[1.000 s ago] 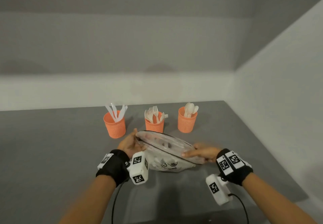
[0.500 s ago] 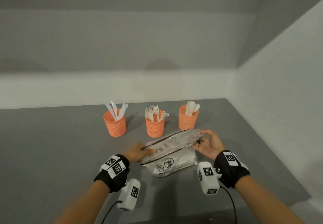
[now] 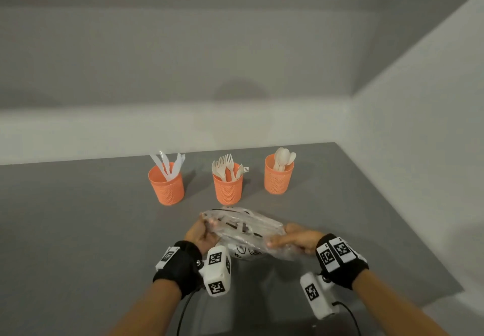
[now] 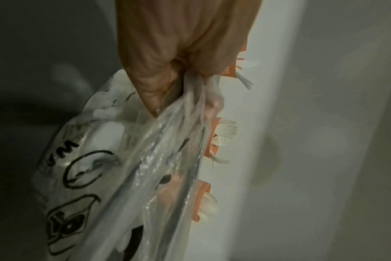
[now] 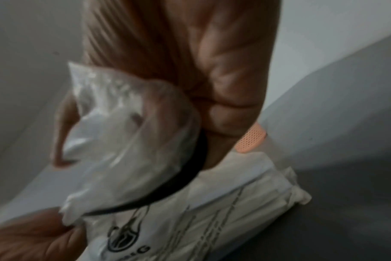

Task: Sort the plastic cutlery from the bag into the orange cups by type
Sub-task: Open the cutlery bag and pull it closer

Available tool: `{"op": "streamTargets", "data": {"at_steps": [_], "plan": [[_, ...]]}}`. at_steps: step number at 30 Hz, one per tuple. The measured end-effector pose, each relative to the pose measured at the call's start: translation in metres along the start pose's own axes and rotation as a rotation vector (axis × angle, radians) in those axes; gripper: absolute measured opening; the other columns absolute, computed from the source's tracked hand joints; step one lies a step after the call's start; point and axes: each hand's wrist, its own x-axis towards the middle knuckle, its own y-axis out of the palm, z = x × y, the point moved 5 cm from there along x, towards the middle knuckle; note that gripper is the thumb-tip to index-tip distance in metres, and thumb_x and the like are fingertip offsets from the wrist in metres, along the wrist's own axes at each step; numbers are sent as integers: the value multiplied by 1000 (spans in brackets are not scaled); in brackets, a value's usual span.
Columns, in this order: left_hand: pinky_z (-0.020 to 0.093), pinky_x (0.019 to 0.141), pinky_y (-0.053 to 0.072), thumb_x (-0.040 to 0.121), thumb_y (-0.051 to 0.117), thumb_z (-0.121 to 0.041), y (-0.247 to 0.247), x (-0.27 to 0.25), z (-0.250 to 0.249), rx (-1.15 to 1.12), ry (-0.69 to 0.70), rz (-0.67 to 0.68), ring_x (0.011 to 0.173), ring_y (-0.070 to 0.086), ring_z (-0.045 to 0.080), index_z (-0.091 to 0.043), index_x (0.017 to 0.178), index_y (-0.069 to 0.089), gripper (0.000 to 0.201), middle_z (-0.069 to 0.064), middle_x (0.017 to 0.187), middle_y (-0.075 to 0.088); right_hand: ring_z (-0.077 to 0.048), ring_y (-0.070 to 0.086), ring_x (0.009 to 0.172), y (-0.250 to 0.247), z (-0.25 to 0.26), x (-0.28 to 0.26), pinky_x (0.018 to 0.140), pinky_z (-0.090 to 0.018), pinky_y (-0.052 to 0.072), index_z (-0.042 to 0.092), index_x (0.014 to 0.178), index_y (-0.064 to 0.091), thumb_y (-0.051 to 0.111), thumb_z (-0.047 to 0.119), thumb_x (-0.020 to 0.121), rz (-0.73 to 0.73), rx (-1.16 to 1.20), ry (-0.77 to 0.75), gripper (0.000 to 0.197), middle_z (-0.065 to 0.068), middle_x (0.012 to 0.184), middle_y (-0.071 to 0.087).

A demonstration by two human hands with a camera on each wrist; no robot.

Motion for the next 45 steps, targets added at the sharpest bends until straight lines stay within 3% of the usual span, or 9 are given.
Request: {"op": "streamTargets", "data": {"at_steps": [8, 11, 14, 18, 22, 25, 33, 40, 45], "plan": [[20, 51, 49, 56, 70, -69, 5, -6, -16, 946, 229, 140, 70, 59, 13, -13, 112, 49, 81, 4, 98, 61, -27, 71, 65, -39, -3, 1, 55, -39, 59, 2, 96, 59, 45, 13, 80, -113, 909, -84, 24, -14, 76, 72], [16, 58, 49, 69, 79, -25, 13, -14, -16, 1193, 453, 210, 76, 57, 9, -16, 103, 46, 48, -2, 93, 57, -26, 70, 61, -34, 0, 10, 54, -33, 59, 1, 86, 63, 67, 15, 55, -178, 1057, -135, 34, -15, 71, 71], [16, 63, 42, 89, 58, -26, 12, -18, -14, 1472, 631, 144, 64, 53, 0, -26, 78, 53, 13, -7, 74, 56, -18, 67, 50, -24, 3, 18, 43, -22, 53, 5, 79, 62, 73, 17, 48, -167, 1068, -129, 35, -9, 60, 69], [21, 59, 43, 97, 43, -29, 5, -3, -20, 1277, 492, 45, 55, 55, 5, -15, 69, 59, 36, 2, 64, 58, -28, 70, 85, -19, -3, 22, 76, -35, 58, 3, 116, 61, 58, 39, 79, -123, 864, -54, 52, -18, 100, 71], [39, 87, 50, 96, 32, -51, -7, 19, -20, 948, 204, -135, 90, 60, 30, -5, 96, 61, 54, 16, 94, 64, -24, 68, 99, -21, 0, 8, 77, -30, 58, 11, 112, 67, 84, 57, 45, -76, 593, -108, 83, -16, 117, 66], [34, 74, 43, 99, 31, -40, 7, 9, -28, 1090, 417, -255, 81, 57, 30, -4, 78, 55, 48, 15, 79, 59, -21, 57, 106, -37, 1, 3, 84, -27, 49, 6, 126, 46, 86, 38, 59, -404, 191, -175, 84, -13, 130, 54], [31, 83, 48, 79, 27, -68, 30, -21, -7, 1894, 990, -38, 105, 52, 21, -15, 132, 42, 76, 4, 119, 48, -25, 59, 96, -30, 17, -7, 76, -24, 38, 2, 107, 62, 52, 27, 94, -732, -561, -341, 29, -13, 105, 65], [27, 64, 30, 97, 38, -30, 31, -7, -15, 1802, 935, -132, 73, 43, 20, -3, 82, 56, 36, 3, 79, 42, -19, 49, 70, -31, 12, 11, 61, -23, 31, 18, 61, 47, 37, 20, 100, -652, -322, -121, 41, -6, 74, 53], [28, 71, 33, 100, 36, -23, 32, 19, -26, 1539, 489, -124, 62, 42, 16, -12, 58, 45, 44, 4, 63, 46, -27, 50, 114, -37, 5, 24, 94, -30, 39, -4, 126, 50, 34, 29, 101, -507, 112, 70, 45, -18, 129, 52]]}}
